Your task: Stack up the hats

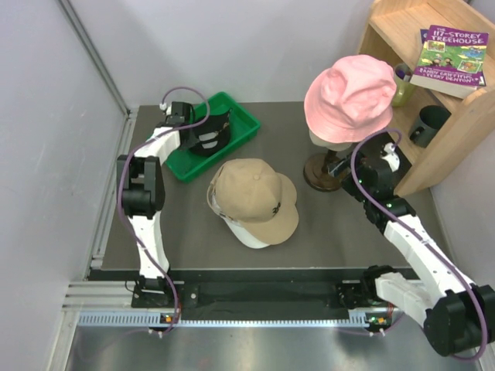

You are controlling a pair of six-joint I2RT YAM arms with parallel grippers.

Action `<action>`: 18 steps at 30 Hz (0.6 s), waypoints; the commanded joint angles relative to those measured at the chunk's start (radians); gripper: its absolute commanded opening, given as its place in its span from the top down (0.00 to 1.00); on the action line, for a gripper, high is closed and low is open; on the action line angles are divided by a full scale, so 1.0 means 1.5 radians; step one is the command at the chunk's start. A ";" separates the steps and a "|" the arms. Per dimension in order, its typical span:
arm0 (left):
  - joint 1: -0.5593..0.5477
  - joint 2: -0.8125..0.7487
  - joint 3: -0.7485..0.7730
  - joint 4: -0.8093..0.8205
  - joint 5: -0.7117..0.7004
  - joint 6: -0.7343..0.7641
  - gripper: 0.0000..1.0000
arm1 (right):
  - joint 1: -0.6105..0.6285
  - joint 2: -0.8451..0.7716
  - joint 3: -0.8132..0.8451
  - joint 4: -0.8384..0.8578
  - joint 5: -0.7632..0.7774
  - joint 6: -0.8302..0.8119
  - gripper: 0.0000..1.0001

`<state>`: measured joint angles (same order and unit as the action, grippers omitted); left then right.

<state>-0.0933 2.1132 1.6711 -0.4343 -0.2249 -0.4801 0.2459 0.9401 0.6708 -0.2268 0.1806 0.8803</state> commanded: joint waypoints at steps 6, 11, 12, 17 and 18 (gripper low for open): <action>0.004 -0.087 -0.005 0.112 0.032 0.091 1.00 | -0.007 -0.001 0.090 0.051 -0.013 -0.073 0.11; 0.004 -0.170 -0.021 0.166 0.094 0.141 1.00 | -0.006 -0.067 0.102 0.024 0.020 -0.091 0.14; 0.004 -0.199 -0.023 0.171 0.119 0.153 1.00 | -0.006 -0.080 0.102 0.019 0.028 -0.093 0.14; 0.004 -0.307 -0.036 0.206 0.188 0.178 1.00 | 0.001 -0.166 0.101 0.011 0.043 -0.106 0.18; 0.004 -0.325 -0.037 0.209 0.199 0.184 1.00 | 0.006 -0.179 0.098 0.022 0.029 -0.111 0.18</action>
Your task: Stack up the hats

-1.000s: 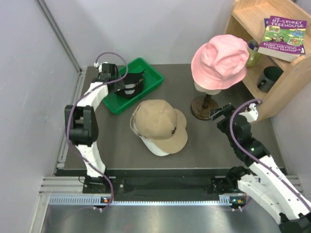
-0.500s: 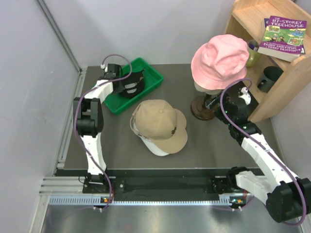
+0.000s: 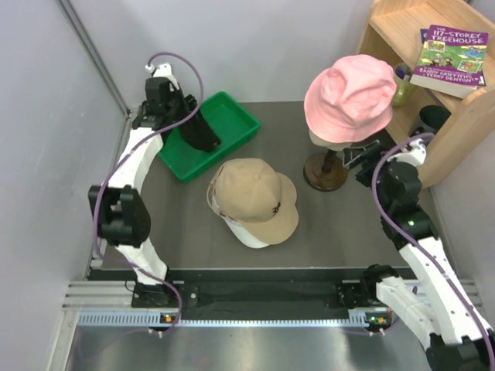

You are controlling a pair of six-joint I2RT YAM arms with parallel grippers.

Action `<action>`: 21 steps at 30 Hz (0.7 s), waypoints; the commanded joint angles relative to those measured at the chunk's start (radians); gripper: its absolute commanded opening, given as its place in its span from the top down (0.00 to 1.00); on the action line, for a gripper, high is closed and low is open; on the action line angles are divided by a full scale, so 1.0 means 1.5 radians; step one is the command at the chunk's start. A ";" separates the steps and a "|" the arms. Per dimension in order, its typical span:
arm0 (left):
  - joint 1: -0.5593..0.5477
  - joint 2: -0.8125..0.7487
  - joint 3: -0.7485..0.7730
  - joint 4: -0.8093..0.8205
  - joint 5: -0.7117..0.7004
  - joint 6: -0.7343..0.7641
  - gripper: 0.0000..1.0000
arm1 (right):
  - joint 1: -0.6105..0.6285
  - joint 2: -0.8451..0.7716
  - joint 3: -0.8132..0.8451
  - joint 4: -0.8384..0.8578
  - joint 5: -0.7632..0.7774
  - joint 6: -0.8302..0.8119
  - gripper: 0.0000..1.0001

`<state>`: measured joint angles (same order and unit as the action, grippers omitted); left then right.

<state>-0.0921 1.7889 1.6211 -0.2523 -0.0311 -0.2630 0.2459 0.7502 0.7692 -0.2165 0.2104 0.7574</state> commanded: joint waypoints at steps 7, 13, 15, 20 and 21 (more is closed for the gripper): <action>0.003 -0.255 0.002 0.091 0.295 0.039 1.00 | 0.043 -0.094 0.064 0.072 -0.086 -0.032 0.20; -0.015 -0.340 -0.017 0.080 0.507 -0.066 1.00 | 0.082 -0.074 0.072 0.139 -0.189 0.136 0.20; -0.034 -0.364 -0.018 0.048 0.538 -0.076 1.00 | 0.116 -0.065 0.086 0.139 -0.187 0.190 0.18; -0.162 -0.398 0.011 -0.062 0.490 -0.020 1.00 | 0.195 -0.040 0.116 0.176 -0.167 0.309 0.17; -0.187 -0.403 0.018 -0.074 0.456 -0.013 1.00 | 0.222 -0.037 0.115 0.190 -0.162 0.328 0.16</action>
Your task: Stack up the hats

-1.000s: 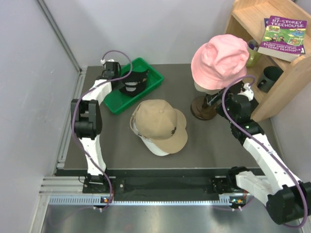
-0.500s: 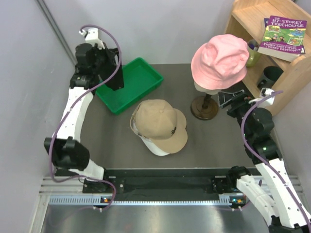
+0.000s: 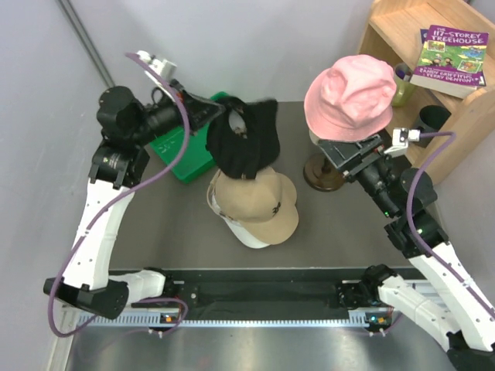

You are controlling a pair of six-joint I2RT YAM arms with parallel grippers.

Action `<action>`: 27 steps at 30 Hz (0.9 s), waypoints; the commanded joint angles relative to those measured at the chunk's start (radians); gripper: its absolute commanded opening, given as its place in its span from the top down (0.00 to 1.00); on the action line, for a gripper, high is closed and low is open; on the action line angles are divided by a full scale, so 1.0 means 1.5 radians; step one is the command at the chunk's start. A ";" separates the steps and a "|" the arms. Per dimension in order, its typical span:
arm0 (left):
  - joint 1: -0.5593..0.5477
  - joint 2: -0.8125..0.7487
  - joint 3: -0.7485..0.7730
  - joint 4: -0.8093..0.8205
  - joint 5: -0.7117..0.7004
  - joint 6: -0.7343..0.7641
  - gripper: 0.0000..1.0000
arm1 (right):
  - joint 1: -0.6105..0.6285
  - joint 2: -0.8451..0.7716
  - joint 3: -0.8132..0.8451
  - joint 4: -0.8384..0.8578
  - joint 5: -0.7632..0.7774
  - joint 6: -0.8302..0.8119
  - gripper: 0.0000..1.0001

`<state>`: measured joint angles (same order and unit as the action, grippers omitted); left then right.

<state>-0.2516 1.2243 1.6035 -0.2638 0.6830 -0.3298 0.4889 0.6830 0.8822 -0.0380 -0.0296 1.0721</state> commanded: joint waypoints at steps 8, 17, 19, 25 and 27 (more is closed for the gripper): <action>-0.250 -0.046 0.050 -0.127 -0.115 0.056 1.00 | 0.198 0.016 -0.025 0.137 0.058 0.307 0.14; -0.315 -0.039 0.064 -0.138 -0.099 0.074 1.00 | 0.306 -0.006 -0.122 0.157 0.164 0.425 0.13; -0.315 -0.036 0.074 -0.151 -0.084 0.076 1.00 | 0.313 -0.024 -0.136 0.156 0.177 0.451 0.13; -0.314 -0.039 0.093 -0.206 -0.080 0.095 1.00 | 0.315 -0.075 -0.167 0.138 0.209 0.486 0.13; -0.314 -0.039 0.097 -0.224 -0.085 0.108 1.00 | 0.315 -0.090 -0.168 0.133 0.210 0.492 0.13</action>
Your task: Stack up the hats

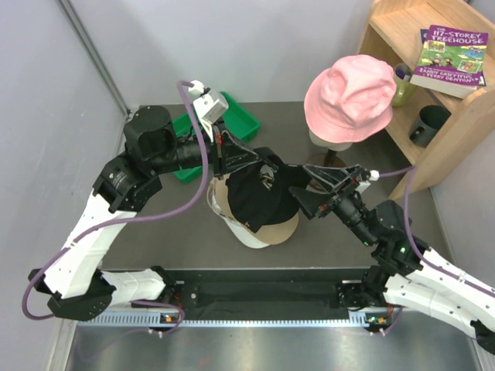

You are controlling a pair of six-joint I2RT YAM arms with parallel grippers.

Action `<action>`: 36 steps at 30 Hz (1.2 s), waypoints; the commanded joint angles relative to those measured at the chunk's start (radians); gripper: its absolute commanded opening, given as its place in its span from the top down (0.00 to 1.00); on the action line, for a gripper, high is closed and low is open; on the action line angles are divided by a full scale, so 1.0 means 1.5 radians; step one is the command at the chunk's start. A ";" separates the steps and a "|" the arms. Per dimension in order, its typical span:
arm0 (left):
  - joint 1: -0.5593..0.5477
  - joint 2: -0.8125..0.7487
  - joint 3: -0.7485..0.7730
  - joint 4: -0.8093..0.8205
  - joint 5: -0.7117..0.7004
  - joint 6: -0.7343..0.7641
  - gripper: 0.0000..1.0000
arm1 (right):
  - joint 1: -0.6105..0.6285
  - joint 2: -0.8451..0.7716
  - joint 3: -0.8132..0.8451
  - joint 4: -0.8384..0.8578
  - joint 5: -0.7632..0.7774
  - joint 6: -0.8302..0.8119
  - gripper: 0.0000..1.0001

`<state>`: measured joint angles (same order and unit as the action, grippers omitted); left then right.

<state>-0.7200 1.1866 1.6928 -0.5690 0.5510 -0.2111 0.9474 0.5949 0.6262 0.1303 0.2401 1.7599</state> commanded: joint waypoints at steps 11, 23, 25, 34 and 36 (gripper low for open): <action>-0.003 -0.016 0.032 -0.050 0.039 0.055 1.00 | 0.009 -0.048 -0.069 0.030 0.030 0.124 0.11; -0.003 -0.027 0.062 -0.143 0.056 0.121 1.00 | 0.010 -0.019 -0.099 0.066 0.011 0.188 0.11; -0.002 -0.034 0.062 -0.141 0.056 0.127 1.00 | 0.010 -0.019 -0.109 0.062 0.011 0.200 0.11; -0.003 -0.029 0.065 -0.137 0.073 0.136 1.00 | 0.009 0.046 -0.121 0.144 -0.059 0.209 0.15; -0.002 -0.028 0.071 -0.138 0.075 0.136 1.00 | 0.009 0.065 -0.121 0.176 -0.074 0.211 0.18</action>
<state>-0.7208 1.1545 1.7523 -0.8162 0.6319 -0.0265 0.9474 0.6510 0.4438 0.2615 0.1982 1.9938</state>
